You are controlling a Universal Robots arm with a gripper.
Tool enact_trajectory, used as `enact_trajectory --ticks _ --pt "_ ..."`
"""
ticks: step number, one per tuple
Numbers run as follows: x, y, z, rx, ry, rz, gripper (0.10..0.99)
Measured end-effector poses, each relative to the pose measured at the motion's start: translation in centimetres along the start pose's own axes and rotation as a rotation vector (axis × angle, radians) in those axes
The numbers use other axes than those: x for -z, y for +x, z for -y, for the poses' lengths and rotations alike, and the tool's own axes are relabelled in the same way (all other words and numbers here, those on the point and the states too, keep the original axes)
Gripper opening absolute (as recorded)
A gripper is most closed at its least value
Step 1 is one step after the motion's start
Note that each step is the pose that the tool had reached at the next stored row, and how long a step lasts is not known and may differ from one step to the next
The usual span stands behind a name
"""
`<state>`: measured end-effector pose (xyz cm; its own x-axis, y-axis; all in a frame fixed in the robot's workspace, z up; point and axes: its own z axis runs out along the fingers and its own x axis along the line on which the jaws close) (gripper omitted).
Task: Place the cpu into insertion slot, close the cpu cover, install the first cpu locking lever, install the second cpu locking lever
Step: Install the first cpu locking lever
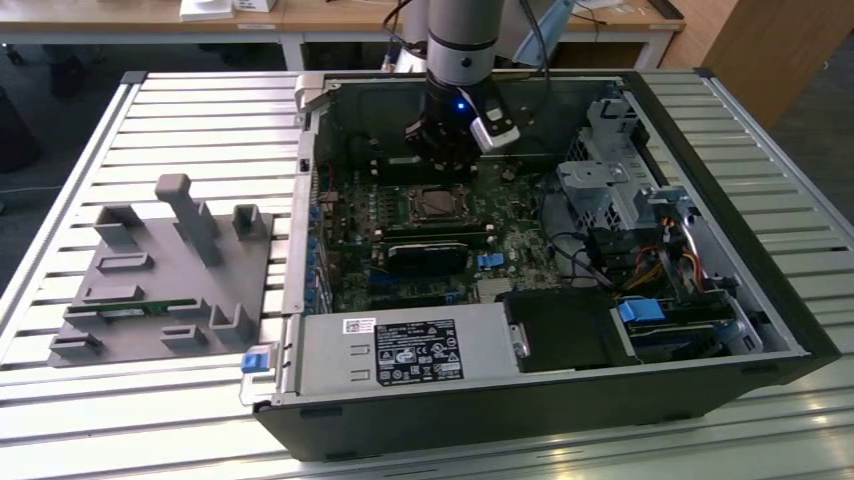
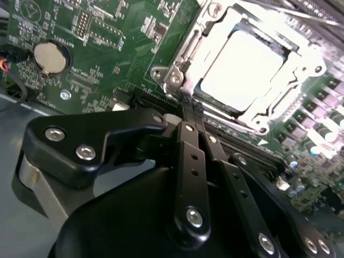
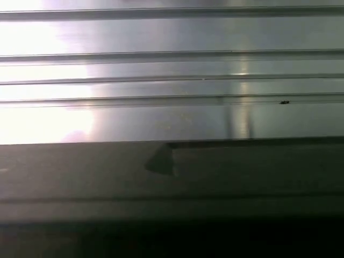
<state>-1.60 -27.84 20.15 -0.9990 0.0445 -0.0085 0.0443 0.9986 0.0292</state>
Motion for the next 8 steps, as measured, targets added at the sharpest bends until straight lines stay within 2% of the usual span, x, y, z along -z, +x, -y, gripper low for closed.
enact_trajectory --ticks 4,8 --pt "0.77 0.00 -0.02 0.000 0.000 0.0000 0.106" --pt "0.80 -0.01 0.10 0.000 0.000 -0.0001 0.106"
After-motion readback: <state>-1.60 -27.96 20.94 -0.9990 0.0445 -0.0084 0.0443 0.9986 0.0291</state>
